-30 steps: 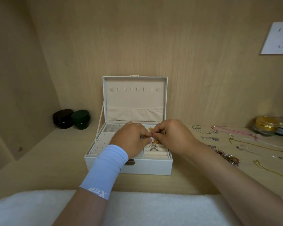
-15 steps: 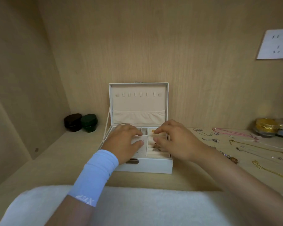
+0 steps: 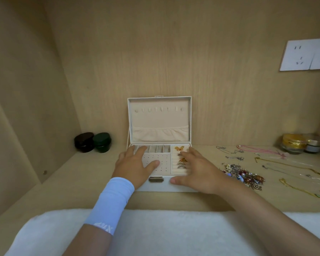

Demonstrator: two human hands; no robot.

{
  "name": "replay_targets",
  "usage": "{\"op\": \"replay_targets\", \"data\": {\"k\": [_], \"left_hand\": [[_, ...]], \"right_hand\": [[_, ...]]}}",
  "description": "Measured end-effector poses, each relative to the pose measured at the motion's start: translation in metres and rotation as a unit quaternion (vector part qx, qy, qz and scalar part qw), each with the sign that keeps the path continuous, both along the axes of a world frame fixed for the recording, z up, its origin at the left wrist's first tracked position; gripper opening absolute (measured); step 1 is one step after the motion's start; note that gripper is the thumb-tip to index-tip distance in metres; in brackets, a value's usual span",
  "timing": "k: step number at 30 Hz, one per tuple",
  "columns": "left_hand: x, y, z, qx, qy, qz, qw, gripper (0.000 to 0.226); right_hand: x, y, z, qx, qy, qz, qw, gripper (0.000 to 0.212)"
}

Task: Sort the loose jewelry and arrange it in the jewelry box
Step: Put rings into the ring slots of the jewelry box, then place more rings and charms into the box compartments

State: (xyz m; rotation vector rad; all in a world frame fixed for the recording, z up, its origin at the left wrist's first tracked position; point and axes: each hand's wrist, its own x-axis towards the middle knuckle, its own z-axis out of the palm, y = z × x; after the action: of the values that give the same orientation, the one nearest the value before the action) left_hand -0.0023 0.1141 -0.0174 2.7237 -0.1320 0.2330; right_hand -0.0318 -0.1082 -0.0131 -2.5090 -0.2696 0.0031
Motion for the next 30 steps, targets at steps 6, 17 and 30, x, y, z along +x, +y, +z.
{"op": "replay_targets", "data": {"k": [6,17,30], "left_hand": [[-0.001,-0.013,0.001,-0.005,0.001,-0.021,1.0,0.077],[-0.008,-0.06,0.036,0.072,-0.103,-0.082,0.989,0.056],[0.002,-0.193,0.018,0.114,0.057,-0.353,0.927,0.013]], "right_hand": [[-0.005,-0.018,0.005,-0.032,-0.003,-0.006,0.999,0.107],[-0.001,-0.121,0.046,0.053,-0.041,-0.094,0.993,0.017],[-0.016,-0.156,0.008,-0.066,0.055,0.045,0.995,0.019]]}}
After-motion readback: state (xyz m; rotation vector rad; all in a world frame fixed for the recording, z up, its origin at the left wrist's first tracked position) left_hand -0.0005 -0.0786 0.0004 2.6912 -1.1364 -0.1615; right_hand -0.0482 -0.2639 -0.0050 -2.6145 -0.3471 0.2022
